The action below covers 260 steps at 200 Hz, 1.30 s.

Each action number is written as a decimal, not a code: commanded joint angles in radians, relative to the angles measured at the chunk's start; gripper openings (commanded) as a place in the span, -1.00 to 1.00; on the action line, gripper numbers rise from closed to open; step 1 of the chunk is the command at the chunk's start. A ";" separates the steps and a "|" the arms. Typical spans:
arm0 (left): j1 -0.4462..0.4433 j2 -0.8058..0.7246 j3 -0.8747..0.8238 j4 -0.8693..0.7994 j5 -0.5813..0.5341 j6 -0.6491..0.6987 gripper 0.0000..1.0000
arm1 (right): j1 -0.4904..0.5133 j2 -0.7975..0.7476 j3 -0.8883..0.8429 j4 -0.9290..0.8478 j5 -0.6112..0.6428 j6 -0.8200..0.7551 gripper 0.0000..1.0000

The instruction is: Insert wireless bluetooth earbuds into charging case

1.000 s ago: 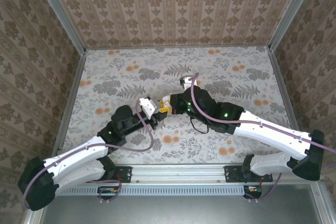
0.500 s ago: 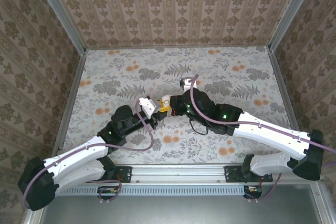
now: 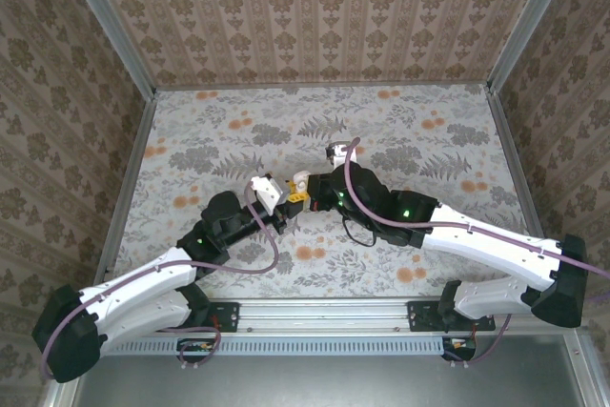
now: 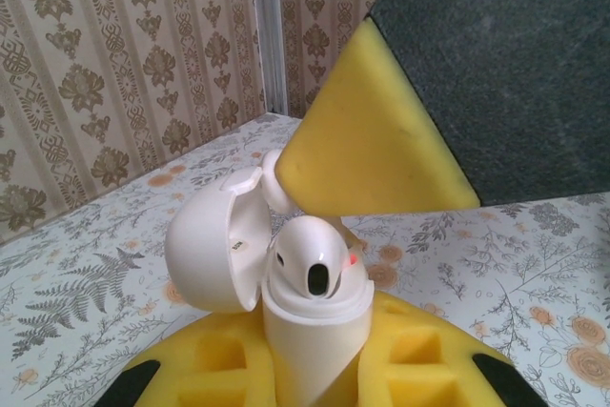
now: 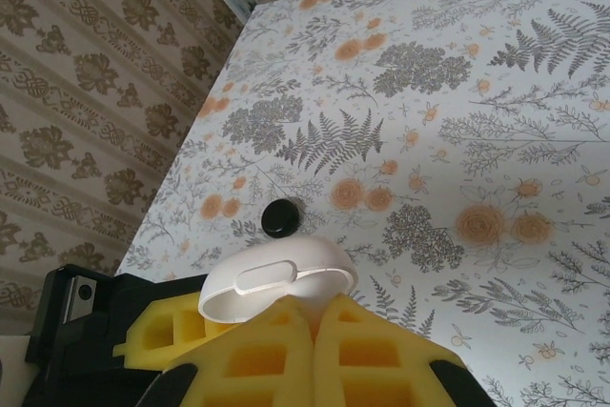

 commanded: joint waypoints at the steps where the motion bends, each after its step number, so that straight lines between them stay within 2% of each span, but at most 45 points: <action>1: -0.014 -0.015 0.038 0.068 0.008 -0.013 -1.00 | 0.010 0.014 -0.018 0.002 0.003 -0.013 -0.90; 84: -0.014 -0.016 0.036 0.070 0.002 -0.020 -1.00 | 0.056 0.029 -0.041 -0.017 -0.022 0.019 -0.86; 163: -0.014 -0.019 0.033 0.074 -0.004 -0.025 -1.00 | 0.074 0.011 -0.057 -0.023 -0.016 0.032 -0.74; 186: -0.014 -0.019 0.032 0.076 -0.006 -0.025 -1.00 | 0.075 0.008 -0.048 -0.029 -0.016 0.032 -0.66; 224: -0.014 -0.021 0.030 0.075 -0.006 -0.027 -1.00 | 0.073 -0.004 0.020 -0.099 -0.015 0.039 -0.40; 260: -0.014 -0.017 0.029 0.080 -0.001 -0.037 -1.00 | 0.064 -0.022 0.067 -0.145 -0.019 0.044 -0.24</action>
